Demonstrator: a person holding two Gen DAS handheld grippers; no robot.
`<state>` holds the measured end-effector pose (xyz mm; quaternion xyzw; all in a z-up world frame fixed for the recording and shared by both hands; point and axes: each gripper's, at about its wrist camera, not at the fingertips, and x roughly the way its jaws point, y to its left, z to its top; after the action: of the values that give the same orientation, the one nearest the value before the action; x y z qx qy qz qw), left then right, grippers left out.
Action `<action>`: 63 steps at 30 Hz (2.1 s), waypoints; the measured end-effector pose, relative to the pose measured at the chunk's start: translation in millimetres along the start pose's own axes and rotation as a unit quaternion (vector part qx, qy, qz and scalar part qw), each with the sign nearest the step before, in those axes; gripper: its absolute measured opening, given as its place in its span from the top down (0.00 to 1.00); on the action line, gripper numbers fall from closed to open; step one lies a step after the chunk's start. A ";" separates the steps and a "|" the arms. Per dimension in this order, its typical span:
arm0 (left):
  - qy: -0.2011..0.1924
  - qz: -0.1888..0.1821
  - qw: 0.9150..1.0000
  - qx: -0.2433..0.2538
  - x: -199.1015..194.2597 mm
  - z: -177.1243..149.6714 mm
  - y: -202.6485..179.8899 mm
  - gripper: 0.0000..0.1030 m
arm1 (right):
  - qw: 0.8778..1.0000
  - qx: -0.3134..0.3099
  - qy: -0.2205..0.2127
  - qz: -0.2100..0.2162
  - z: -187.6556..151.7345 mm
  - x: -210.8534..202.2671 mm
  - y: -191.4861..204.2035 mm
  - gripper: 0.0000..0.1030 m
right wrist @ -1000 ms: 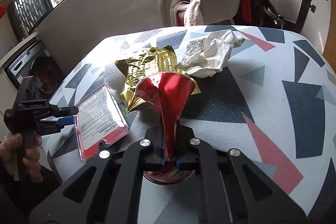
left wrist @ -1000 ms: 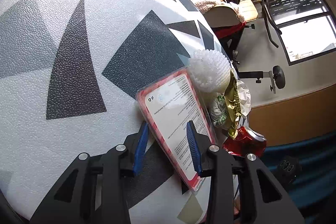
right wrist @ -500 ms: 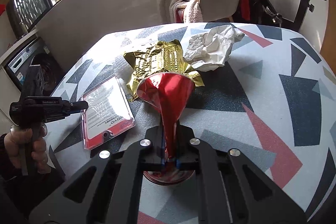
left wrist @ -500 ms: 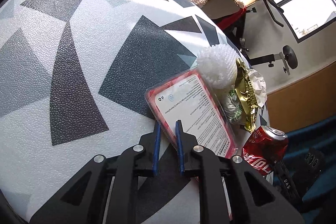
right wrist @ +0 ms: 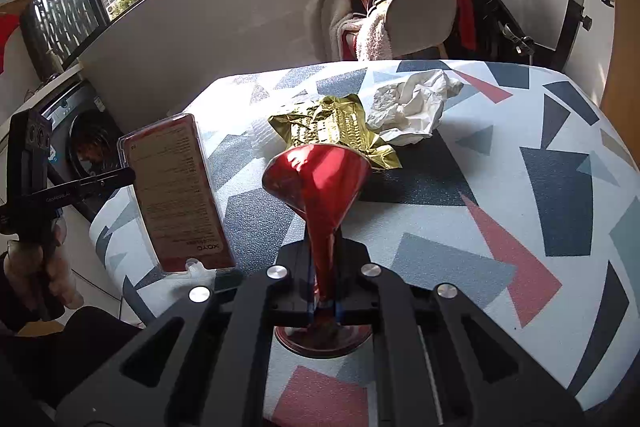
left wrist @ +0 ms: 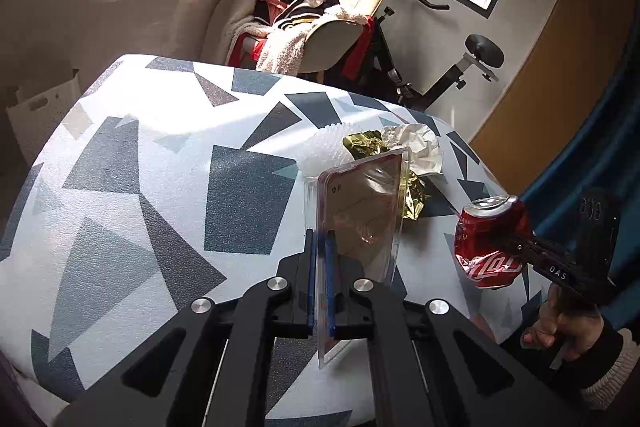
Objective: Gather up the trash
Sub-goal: 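Grasp the clear red-edged card case with the left tool while the right tool holds the can, then lower the card case and red can into the brown bin and release both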
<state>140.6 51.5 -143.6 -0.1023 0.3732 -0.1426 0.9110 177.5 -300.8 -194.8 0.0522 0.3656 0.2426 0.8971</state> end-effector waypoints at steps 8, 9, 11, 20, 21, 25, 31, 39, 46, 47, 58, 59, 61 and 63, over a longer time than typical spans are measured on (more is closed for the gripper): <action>-0.012 -0.046 0.997 0.059 -52.8 -29.5 -30.7 0.96 | 1.000 -0.002 -0.016 0.004 -11.2 -30.2 19.8 0.90; -0.010 -0.054 0.997 0.062 -56.7 -35.3 -33.8 0.96 | 1.000 -0.002 -0.017 0.005 -13.5 -33.3 21.6 0.90; -0.008 -0.069 0.995 0.069 -64.5 -48.5 -39.7 0.96 | 1.000 -0.002 -0.019 0.006 -18.1 -39.0 24.5 0.90; 0.021 -0.096 0.992 0.080 -73.0 -102.7 -49.0 0.96 | 1.000 0.000 -0.016 0.010 -42.3 -51.7 35.9 0.90; 0.028 -0.096 0.992 0.079 -71.3 -107.9 -48.9 0.96 | 1.000 0.001 -0.014 0.010 -44.4 -51.7 36.3 0.90; 0.055 -0.089 0.990 0.090 -62.1 -127.0 -51.1 0.96 | 1.000 0.011 -0.010 0.016 -52.6 -51.5 34.9 0.90; 0.094 -0.076 0.988 0.097 -38.3 -148.2 -46.8 0.96 | 1.000 0.020 -0.007 0.019 -61.1 -49.5 33.9 0.90; 0.124 -0.062 0.985 0.100 -20.6 -159.4 -45.4 0.95 | 0.999 0.028 -0.003 0.035 -66.9 -45.4 35.6 0.90; 0.089 -0.041 0.990 0.097 -31.5 -154.6 -43.1 0.37 | 0.998 0.029 -0.005 0.047 -74.3 -43.2 41.2 0.90; 0.080 -0.037 0.991 0.096 -35.0 -152.9 -42.3 0.35 | 0.998 0.029 -0.003 0.049 -76.8 -42.4 42.7 0.90; 0.026 0.015 0.995 0.096 -65.8 -141.0 -25.6 0.06 | 0.994 0.003 0.049 0.096 -118.6 -22.0 76.9 0.90; 0.021 0.015 0.995 0.093 -67.7 -142.0 -23.0 0.06 | 0.994 -0.011 0.059 0.095 -122.6 -18.9 83.3 0.90; 0.011 0.012 0.997 0.082 -72.1 -144.7 -17.5 0.06 | 0.992 -0.037 0.078 0.097 -131.9 -12.1 96.7 0.90; 0.003 0.011 0.997 0.075 -74.7 -147.1 -14.0 0.06 | 0.989 -0.066 0.098 0.094 -140.5 -5.4 109.1 0.90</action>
<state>-17.2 51.7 -193.9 -0.0292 0.3653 -0.1602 0.9165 35.1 -219.4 -264.0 0.0032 0.4280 0.3535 0.8318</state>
